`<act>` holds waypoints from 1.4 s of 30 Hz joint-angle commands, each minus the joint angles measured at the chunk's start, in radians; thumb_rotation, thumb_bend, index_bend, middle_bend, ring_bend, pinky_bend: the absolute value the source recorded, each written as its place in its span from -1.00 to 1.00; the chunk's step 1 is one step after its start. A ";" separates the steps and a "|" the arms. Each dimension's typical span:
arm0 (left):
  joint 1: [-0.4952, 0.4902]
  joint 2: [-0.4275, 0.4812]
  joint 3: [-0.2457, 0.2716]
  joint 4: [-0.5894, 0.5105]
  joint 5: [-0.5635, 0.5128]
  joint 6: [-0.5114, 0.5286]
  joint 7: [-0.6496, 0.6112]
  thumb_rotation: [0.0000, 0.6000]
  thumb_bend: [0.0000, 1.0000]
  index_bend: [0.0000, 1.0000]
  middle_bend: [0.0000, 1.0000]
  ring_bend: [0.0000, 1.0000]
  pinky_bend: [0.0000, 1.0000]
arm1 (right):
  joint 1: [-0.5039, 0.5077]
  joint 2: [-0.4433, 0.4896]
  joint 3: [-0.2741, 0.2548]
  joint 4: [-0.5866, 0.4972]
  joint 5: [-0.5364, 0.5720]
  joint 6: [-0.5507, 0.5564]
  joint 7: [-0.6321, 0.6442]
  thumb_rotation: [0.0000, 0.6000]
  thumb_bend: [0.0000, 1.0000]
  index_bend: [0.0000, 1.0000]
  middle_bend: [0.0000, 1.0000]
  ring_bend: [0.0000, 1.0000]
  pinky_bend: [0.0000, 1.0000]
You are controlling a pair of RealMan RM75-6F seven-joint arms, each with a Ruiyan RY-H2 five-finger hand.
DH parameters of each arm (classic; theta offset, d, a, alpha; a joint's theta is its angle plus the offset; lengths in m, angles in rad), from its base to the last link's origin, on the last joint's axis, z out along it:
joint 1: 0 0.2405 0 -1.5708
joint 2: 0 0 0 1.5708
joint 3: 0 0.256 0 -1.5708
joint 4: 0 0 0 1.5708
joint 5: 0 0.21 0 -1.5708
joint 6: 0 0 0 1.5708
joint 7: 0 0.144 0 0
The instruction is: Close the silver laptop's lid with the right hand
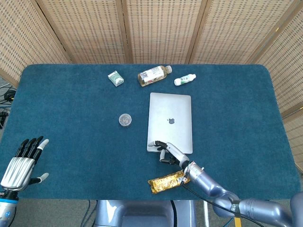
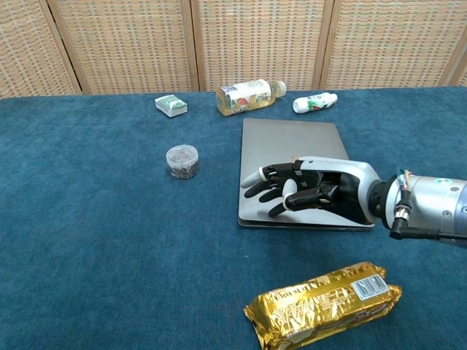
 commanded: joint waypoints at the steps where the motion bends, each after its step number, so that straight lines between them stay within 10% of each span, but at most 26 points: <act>1: -0.001 -0.001 0.002 0.001 0.000 -0.004 -0.001 1.00 -0.99 -1.00 -1.00 -1.00 -1.00 | 0.008 -0.013 0.004 0.015 0.001 -0.009 0.003 1.00 1.00 -0.52 -0.58 -0.70 -0.66; 14: -0.004 -0.005 0.003 0.006 -0.002 -0.010 -0.001 1.00 -0.99 -1.00 -1.00 -1.00 -1.00 | 0.010 -0.024 0.003 0.038 -0.017 -0.020 0.015 1.00 1.00 -0.52 -0.58 -0.70 -0.66; 23: 0.000 -0.002 -0.004 0.005 -0.006 0.004 -0.005 1.00 -0.99 -1.00 -1.00 -1.00 -1.00 | -0.049 0.151 -0.009 -0.162 -0.131 0.179 -0.227 1.00 0.98 -0.52 -0.72 -0.91 -0.66; 42: 0.003 -0.014 -0.041 0.027 -0.079 0.004 -0.002 1.00 -1.00 -1.00 -1.00 -1.00 -1.00 | -0.375 0.308 -0.218 -0.043 -0.349 0.714 -0.643 1.00 0.10 -0.79 -1.00 -1.00 -0.95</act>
